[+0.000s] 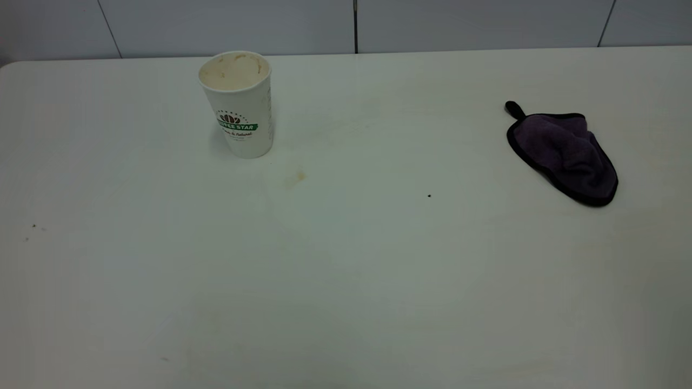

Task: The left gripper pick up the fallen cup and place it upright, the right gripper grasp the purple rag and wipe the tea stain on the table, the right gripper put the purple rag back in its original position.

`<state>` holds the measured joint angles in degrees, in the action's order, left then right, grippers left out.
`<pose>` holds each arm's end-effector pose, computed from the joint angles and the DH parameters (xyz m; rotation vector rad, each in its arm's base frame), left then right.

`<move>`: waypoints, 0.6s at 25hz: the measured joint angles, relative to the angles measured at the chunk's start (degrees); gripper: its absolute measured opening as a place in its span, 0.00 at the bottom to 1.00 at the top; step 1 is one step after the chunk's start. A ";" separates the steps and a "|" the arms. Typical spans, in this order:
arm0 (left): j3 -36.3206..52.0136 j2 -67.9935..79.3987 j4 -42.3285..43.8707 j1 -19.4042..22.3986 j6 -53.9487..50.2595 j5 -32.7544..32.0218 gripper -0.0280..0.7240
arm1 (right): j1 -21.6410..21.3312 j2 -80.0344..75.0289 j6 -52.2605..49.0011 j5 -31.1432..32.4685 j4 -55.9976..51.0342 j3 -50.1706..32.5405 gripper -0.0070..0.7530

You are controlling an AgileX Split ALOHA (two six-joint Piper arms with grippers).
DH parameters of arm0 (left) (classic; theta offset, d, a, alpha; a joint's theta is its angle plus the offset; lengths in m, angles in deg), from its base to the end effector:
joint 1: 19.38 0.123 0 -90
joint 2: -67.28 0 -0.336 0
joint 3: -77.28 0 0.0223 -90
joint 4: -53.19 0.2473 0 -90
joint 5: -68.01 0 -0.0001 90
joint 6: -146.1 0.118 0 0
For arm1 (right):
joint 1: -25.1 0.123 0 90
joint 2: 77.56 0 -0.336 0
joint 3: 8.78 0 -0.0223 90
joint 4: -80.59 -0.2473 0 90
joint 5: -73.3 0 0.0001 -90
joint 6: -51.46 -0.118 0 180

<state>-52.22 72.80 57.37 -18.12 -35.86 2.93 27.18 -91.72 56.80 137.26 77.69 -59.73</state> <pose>-0.0412 0.0069 0.2512 -0.0663 2.1113 0.0810 -0.0195 0.0047 0.2552 -0.1451 2.2469 0.0326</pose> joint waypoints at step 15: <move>0.00 0.00 0.00 0.00 0.00 0.00 0.76 | -1.71 8.52 -0.05 0.36 1.21 0.00 0.29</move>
<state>-52.22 72.80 57.37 -18.12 -35.86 2.93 25.46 -83.20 56.74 137.63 78.91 -59.73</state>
